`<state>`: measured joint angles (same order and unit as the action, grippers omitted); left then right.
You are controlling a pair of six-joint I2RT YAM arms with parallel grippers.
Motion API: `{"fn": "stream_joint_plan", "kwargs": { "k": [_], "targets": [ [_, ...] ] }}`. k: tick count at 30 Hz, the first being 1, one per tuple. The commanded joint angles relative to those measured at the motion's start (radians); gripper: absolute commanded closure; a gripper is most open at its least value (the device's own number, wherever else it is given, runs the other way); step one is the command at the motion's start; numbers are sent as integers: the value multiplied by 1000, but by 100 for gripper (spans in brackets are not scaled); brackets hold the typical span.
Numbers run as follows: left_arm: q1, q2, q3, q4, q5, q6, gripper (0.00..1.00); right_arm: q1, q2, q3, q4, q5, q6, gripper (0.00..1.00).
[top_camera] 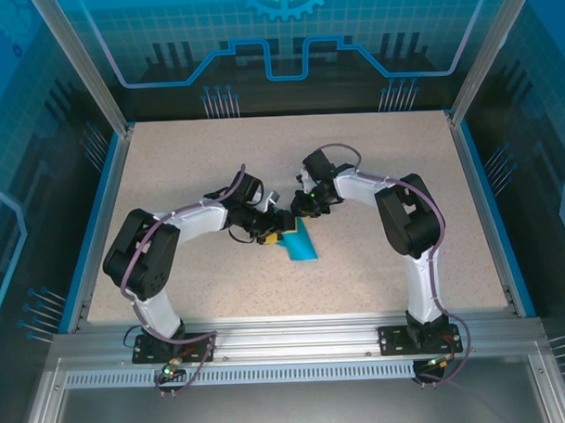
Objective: Fold a paper plane with a square sheet of paper (fold left side to right side)
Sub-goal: Third fold the triangle at the center of the table.
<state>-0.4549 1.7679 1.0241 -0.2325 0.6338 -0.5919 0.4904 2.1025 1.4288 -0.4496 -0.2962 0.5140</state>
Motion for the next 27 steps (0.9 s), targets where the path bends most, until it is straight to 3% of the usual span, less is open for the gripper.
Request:
{"fn": "stream_joint_plan", "kwargs": {
  "k": [1, 9, 13, 18, 27],
  "targets": [
    [-7, 24, 53, -62, 12, 107, 34, 11, 31, -6, -9, -7, -17, 79],
    [-6, 56, 118, -149, -18, 210, 33, 10, 35, -4, -8, -10, -20, 79],
    [-7, 67, 129, -162, -16, 209, 38, 11, 33, -2, -9, -10, -21, 79],
    [-7, 54, 107, -156, -44, 166, 54, 11, 1, -27, 28, 5, -18, 78],
    [-7, 24, 49, -161, -78, 64, 83, 11, -67, -60, 107, 9, -30, 67]
  ]
}}
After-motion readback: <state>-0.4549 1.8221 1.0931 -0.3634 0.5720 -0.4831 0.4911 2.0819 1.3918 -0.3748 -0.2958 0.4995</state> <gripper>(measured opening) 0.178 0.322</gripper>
